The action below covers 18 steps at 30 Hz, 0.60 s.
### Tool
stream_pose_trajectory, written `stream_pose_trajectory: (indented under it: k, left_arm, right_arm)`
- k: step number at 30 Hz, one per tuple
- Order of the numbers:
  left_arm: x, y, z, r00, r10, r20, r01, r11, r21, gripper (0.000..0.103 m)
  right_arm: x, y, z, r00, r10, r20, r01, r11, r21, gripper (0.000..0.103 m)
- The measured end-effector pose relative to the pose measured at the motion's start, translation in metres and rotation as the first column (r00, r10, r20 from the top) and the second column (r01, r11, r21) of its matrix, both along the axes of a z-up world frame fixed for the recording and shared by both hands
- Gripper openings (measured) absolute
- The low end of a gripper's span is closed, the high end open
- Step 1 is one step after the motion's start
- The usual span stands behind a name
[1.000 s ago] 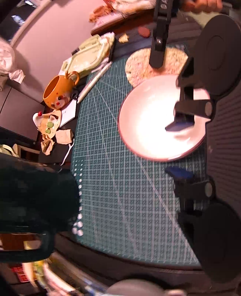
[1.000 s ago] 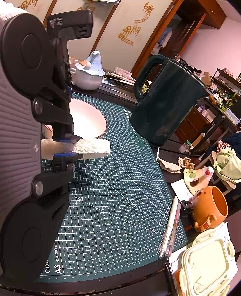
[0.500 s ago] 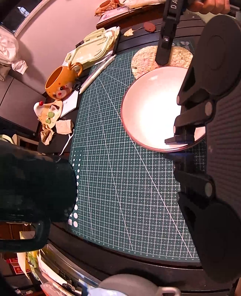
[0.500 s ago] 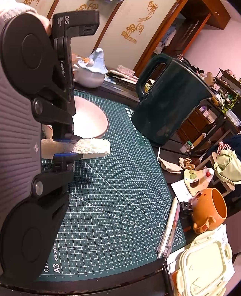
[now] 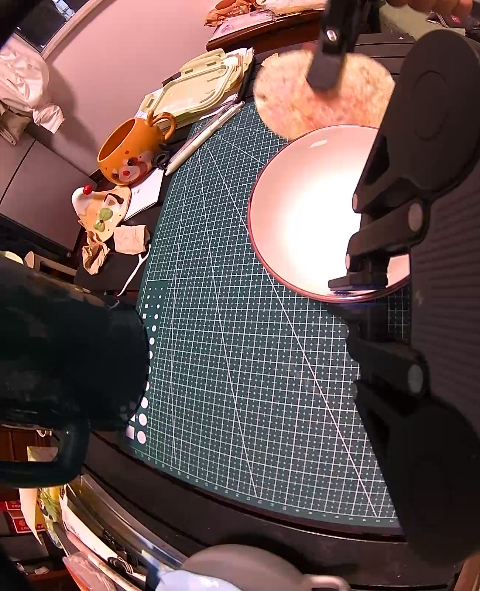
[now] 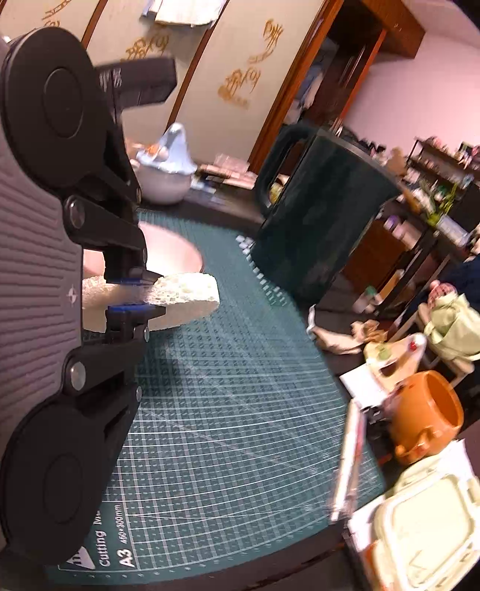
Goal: Clean bowl
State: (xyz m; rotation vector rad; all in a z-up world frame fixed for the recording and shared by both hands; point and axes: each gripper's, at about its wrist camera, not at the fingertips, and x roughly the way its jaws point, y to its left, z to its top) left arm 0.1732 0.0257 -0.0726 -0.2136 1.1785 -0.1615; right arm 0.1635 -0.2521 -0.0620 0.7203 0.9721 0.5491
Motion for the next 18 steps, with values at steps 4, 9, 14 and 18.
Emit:
stream_pose_trajectory:
  k: [4, 9, 14, 18]
  left_arm:
    - [0.001, -0.002, 0.002, 1.0, -0.004, 0.008, 0.004, 1.0, -0.011, 0.005]
    - [0.001, -0.002, 0.001, 1.0, 0.0, 0.008, 0.001, 1.0, -0.009, 0.005]
    - [0.001, -0.002, 0.001, 1.0, 0.0, 0.009, 0.0, 1.0, -0.006, 0.005]
    - [0.002, -0.001, 0.0, 1.0, 0.0, 0.007, 0.0, 1.0, -0.002, 0.005]
  right_arm:
    - [-0.002, -0.006, 0.012, 0.999, -0.014, 0.049, 0.017, 0.998, -0.055, 0.009]
    - [0.002, -0.012, 0.008, 0.998, -0.047, 0.047, 0.052, 0.991, -0.12, 0.009]
    - [0.011, 0.001, -0.02, 0.998, -0.027, -0.054, 0.021, 0.994, -0.111, 0.009]
    - [0.011, 0.005, -0.026, 0.996, -0.002, -0.086, -0.002, 0.999, -0.054, 0.01]
